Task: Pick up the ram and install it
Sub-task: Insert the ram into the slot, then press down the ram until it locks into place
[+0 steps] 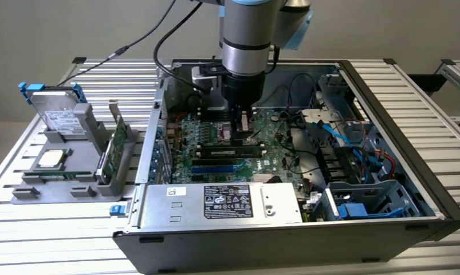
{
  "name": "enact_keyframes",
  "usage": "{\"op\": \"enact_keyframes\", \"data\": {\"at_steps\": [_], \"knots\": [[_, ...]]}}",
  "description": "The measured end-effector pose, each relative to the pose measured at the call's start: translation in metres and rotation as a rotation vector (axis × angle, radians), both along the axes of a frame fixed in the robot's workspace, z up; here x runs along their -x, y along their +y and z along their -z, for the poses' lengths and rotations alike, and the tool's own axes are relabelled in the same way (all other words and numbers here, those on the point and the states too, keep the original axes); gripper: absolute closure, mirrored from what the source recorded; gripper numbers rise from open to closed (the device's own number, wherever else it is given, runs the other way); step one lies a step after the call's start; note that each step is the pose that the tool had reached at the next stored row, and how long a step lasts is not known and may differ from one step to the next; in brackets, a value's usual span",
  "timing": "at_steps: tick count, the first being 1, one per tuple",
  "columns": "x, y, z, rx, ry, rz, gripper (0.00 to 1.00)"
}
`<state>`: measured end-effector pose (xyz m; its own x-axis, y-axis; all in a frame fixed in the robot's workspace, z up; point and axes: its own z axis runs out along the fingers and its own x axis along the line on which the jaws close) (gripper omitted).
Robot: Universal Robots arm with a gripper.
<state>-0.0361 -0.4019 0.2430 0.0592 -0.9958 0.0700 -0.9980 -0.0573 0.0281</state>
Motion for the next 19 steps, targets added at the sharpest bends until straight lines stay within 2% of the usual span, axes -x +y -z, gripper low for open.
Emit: {"op": "enact_keyframes", "data": {"at_steps": [1, 3, 16, 19], "knots": [[0.0000, 0.0000, 0.0000, 0.0000, 0.0000, 0.000, 0.82], [0.0000, 0.0000, 0.0000, 0.0000, 0.0000, 0.000, 0.90], [-0.0001, 0.0000, 0.0000, -0.0001, -0.0001, 0.000, 0.90], [-0.0002, 0.0003, 0.0040, 0.0001, 0.0000, 0.000, 0.90]]}}
